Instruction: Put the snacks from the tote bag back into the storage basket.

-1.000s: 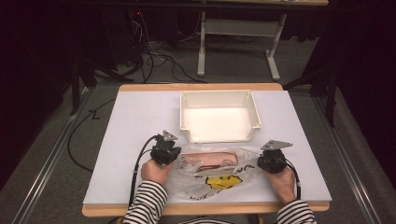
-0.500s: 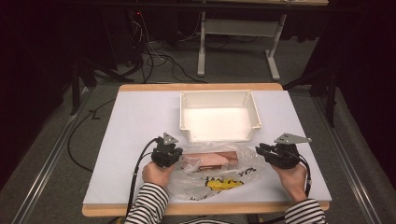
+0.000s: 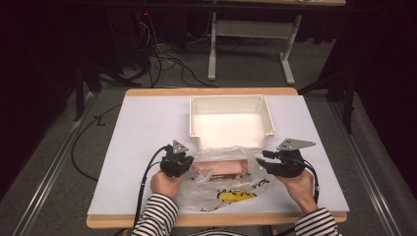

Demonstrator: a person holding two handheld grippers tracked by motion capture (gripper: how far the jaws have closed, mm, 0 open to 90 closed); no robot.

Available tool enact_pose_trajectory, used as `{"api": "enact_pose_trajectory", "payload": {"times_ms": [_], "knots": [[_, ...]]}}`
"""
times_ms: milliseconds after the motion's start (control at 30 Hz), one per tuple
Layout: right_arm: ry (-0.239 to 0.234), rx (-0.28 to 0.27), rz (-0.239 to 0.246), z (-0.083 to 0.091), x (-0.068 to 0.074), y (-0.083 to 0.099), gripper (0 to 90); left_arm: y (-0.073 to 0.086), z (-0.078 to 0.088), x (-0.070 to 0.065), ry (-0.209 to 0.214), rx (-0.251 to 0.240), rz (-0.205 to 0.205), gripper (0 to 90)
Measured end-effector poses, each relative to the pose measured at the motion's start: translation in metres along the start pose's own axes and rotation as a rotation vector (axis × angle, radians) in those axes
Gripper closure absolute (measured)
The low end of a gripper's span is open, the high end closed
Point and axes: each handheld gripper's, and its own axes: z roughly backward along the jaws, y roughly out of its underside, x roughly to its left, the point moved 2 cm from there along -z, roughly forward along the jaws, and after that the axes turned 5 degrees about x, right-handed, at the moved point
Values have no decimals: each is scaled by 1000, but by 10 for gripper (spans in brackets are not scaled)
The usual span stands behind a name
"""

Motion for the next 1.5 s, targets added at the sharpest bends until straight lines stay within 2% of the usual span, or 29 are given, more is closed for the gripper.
{"api": "enact_pose_trajectory", "payload": {"times_ms": [33, 167, 233, 267, 433, 567, 633, 733, 800, 933, 1200, 1267, 1300, 1367, 1500], "knots": [[-2, 12, -9, -4, -1, 1, 560, 0, 0, 0, -1, -1, -1, 869], [-15, 31, -6, -15, -4, 5, 799, -1, 1, 0, -4, -5, -8, 871], [1, 35, 4, -17, -6, 5, 888, -1, 1, 0, -8, -9, -7, 873], [11, 33, 8, -18, -7, 6, 900, -1, 1, 0, -9, -9, -7, 874], [66, 93, 8, -28, -17, 11, 900, 0, -10, 6, -42, 30, -8, 883], [86, 129, -21, -38, -26, 24, 900, 2, -12, 7, -53, 43, -14, 882], [81, 134, -47, -39, -30, 31, 900, 2, -10, 7, -52, 37, -14, 868], [75, 122, -47, -37, -31, 35, 900, 1, -2, 6, -47, 3, 0, 795], [74, 117, -53, -35, -28, 36, 900, 0, 11, 1, -41, -37, 4, 748], [79, 110, -37, -35, -25, 36, 898, 3, 34, -9, -53, -81, -12, 664], [86, 125, -24, -40, -22, 36, 893, 8, 76, -29, -32, -180, -26, 512], [87, 126, -19, -40, -22, 36, 890, 7, 81, -36, -14, -182, -40, 478], [86, 128, -21, -40, -21, 36, 889, 7, 81, -42, 17, -181, -44, 463], [89, 131, -19, -41, -21, 36, 888, 6, 79, -51, 46, -168, -53, 429], [90, 135, -20, -42, -20, 37, 887, 5, 67, -64, 55, -141, -80, 412]]}}
